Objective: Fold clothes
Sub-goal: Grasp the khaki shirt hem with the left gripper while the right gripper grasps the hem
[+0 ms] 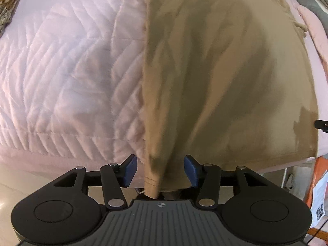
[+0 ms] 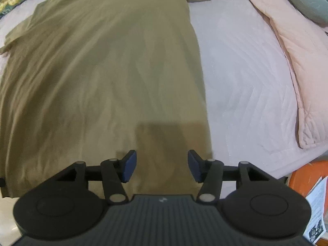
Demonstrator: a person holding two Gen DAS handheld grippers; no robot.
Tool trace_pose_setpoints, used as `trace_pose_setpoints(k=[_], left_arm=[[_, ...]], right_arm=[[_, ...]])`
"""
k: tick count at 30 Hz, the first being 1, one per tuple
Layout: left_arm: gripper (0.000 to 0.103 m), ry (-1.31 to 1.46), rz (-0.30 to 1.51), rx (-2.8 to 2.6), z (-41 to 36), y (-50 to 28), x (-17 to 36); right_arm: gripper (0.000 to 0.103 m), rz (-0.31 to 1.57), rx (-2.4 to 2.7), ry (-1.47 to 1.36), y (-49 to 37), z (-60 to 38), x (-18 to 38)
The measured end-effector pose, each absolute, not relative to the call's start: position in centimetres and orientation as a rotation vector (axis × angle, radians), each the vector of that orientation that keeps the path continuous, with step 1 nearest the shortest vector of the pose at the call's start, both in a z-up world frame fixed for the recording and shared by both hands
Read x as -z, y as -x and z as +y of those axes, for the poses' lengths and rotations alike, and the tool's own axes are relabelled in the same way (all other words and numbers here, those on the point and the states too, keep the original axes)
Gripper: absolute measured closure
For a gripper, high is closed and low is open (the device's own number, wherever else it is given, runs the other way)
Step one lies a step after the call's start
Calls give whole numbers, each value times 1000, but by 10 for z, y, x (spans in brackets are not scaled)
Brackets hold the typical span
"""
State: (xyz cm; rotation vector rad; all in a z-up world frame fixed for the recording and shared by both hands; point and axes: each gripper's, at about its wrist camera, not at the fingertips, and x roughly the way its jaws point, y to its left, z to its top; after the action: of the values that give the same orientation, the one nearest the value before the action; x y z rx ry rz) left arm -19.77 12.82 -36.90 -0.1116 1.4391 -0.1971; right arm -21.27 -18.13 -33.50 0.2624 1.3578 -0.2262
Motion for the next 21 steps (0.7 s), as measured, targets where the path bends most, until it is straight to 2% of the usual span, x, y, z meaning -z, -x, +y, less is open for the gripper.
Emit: trace_pose_setpoints(k=[15, 16, 17, 18, 19, 20, 21], left_arm=[[50, 79, 1376, 153, 113, 190, 392], [55, 70, 1370, 154, 113, 189, 392], [62, 63, 1365, 146, 114, 188, 392], [65, 62, 1365, 137, 117, 186, 391], [73, 63, 1364, 129, 118, 186, 391], [88, 77, 1364, 127, 119, 187, 391], [92, 98, 1366, 133, 123, 186, 390]], right_arm=[[45, 1423, 240, -354, 240, -234, 388], [49, 1418, 222, -384, 241, -236, 390], [63, 1403, 213, -405, 243, -238, 391], [92, 1381, 215, -414, 244, -241, 390], [100, 1377, 210, -433, 244, -244, 390], [100, 1375, 202, -459, 244, -248, 389], [100, 1371, 196, -467, 244, -250, 388]])
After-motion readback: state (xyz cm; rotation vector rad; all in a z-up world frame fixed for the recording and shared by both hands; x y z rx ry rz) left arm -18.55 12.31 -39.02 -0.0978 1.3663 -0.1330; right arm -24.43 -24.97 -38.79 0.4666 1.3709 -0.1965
